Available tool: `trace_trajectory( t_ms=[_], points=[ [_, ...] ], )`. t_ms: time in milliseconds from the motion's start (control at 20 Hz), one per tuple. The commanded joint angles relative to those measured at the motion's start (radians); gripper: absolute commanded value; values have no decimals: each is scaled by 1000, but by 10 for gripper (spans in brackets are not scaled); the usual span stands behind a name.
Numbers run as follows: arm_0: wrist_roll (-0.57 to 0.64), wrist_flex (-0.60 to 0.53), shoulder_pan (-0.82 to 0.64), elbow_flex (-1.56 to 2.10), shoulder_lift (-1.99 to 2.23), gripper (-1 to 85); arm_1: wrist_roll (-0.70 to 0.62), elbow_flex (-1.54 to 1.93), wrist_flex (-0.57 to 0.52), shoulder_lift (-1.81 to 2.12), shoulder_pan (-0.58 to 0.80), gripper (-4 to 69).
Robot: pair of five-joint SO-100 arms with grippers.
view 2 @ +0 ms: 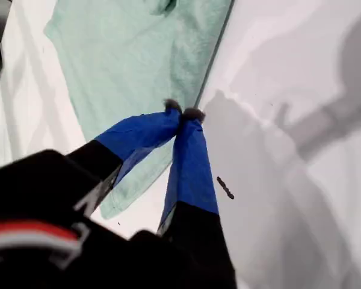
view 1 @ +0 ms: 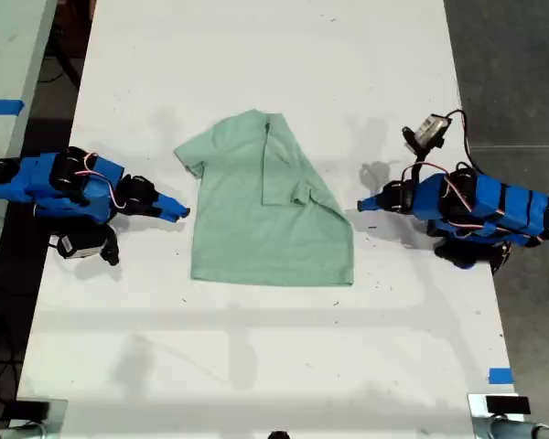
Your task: Fold t shirt
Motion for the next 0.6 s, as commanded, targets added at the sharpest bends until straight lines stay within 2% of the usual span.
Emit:
trace_trajectory(
  t_ms=[0,550],
  points=[
    [5,-6,-5,11,8,122,20,57,3,17,-5,13],
    [5,-6,-5,11,8,122,-2,57,2,17,-5,13]
  ],
)
